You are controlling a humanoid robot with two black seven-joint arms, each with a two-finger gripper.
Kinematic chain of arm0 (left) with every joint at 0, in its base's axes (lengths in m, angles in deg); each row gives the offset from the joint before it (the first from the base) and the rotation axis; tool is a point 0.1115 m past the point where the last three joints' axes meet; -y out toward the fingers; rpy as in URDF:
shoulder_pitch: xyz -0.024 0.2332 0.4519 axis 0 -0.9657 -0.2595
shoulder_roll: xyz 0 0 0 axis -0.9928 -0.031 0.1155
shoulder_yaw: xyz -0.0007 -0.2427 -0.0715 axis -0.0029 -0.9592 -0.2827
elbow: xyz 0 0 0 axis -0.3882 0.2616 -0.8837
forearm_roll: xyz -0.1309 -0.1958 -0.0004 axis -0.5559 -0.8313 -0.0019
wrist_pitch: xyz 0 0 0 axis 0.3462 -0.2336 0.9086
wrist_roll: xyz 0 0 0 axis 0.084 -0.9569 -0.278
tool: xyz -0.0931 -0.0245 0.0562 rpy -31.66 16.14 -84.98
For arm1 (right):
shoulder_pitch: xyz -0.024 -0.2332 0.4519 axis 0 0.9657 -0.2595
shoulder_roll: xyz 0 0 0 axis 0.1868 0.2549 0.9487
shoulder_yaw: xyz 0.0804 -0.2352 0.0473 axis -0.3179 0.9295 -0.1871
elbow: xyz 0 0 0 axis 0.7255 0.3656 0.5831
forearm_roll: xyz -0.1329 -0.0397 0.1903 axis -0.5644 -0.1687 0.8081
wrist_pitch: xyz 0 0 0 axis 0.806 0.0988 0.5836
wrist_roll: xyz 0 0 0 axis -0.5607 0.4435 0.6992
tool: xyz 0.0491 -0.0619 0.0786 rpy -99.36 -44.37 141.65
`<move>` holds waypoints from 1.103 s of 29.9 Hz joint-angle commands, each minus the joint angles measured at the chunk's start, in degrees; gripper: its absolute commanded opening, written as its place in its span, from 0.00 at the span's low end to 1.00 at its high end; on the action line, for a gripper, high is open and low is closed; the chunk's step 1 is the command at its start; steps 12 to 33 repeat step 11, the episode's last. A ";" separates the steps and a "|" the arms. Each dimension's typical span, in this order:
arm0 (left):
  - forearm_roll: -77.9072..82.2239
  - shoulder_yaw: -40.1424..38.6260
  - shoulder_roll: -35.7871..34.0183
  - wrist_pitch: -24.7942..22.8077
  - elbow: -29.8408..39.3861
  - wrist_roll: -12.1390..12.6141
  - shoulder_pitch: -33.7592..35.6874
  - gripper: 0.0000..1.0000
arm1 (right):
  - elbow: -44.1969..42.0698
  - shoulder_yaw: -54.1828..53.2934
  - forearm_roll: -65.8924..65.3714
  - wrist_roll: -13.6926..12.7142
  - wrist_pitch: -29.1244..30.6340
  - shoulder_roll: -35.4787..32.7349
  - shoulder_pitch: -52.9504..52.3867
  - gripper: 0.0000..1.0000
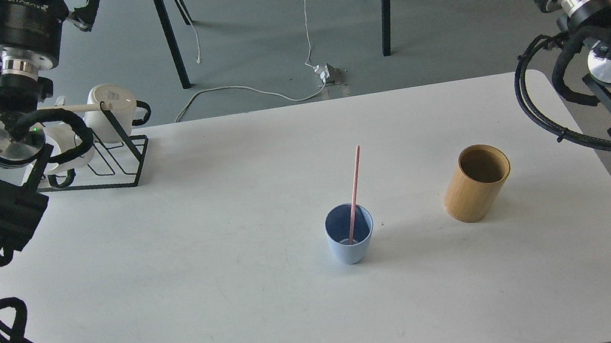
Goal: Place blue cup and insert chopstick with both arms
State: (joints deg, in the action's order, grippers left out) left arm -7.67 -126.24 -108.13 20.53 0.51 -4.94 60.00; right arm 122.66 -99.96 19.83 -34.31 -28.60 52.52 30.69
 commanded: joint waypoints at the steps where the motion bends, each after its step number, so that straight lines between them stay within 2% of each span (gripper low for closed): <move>1: -0.04 -0.08 0.45 0.00 0.01 0.00 -0.22 1.00 | -4.53 -0.75 1.90 0.02 2.83 1.46 -0.15 0.99; 33: -1.89 0.00 0.80 0.00 0.01 -0.18 -0.92 1.00 | -7.00 -0.40 1.90 0.28 2.83 1.63 0.11 0.99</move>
